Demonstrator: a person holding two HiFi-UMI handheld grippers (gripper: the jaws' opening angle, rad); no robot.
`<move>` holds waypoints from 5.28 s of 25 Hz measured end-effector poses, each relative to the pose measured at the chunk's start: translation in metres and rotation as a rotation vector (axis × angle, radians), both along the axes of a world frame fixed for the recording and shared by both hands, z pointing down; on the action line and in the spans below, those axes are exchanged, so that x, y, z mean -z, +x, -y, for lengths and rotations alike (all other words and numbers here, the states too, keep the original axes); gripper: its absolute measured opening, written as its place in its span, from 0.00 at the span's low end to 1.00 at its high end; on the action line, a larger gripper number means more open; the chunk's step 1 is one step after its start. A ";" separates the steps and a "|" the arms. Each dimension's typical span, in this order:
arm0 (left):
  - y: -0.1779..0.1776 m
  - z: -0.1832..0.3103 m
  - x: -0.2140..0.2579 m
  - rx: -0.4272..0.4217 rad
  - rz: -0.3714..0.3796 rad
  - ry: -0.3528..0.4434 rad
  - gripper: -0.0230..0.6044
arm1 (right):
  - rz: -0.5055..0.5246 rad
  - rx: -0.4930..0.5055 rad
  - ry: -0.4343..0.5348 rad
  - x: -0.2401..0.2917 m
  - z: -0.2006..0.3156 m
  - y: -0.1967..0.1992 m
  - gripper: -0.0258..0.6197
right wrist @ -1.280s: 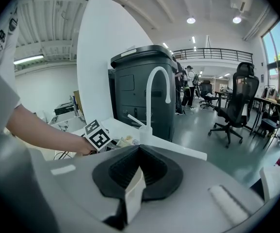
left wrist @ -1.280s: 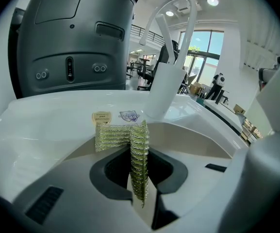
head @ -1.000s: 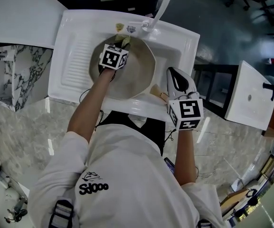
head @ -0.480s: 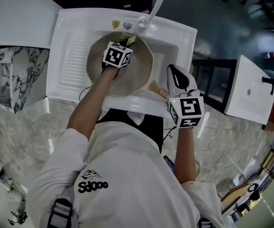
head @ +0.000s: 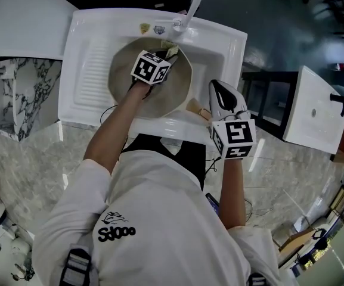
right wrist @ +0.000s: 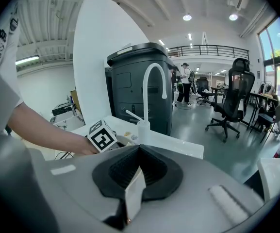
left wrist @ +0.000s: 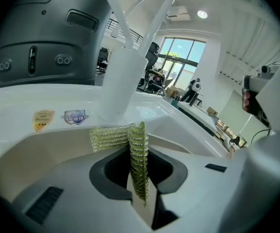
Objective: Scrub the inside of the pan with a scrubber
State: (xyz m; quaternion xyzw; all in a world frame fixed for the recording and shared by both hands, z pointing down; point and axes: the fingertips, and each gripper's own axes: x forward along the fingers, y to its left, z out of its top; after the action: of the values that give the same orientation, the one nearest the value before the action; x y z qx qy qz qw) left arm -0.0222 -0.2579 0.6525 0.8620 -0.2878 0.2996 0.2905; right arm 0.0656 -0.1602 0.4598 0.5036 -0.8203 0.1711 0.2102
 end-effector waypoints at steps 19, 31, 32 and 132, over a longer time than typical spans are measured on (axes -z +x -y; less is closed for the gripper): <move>0.050 -0.082 0.015 -0.401 -0.237 -0.235 0.15 | 0.007 -0.022 0.013 0.007 -0.009 0.007 0.06; 0.043 -0.139 0.027 -0.600 -0.308 -0.515 0.15 | 0.008 -0.011 0.013 0.007 -0.012 0.002 0.06; 0.041 -0.145 0.028 -0.625 -0.305 -0.528 0.14 | 0.007 -0.010 0.013 0.007 -0.012 0.002 0.05; -0.128 -0.025 -0.051 -0.796 1.066 -0.062 0.14 | 0.013 0.037 -0.066 -0.013 0.002 -0.014 0.06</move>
State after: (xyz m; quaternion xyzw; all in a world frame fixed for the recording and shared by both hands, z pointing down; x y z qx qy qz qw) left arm -0.1501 -0.2325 0.7038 0.6277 -0.0432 0.7772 0.0003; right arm 0.0519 -0.1618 0.4730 0.4801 -0.8246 0.1975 0.2248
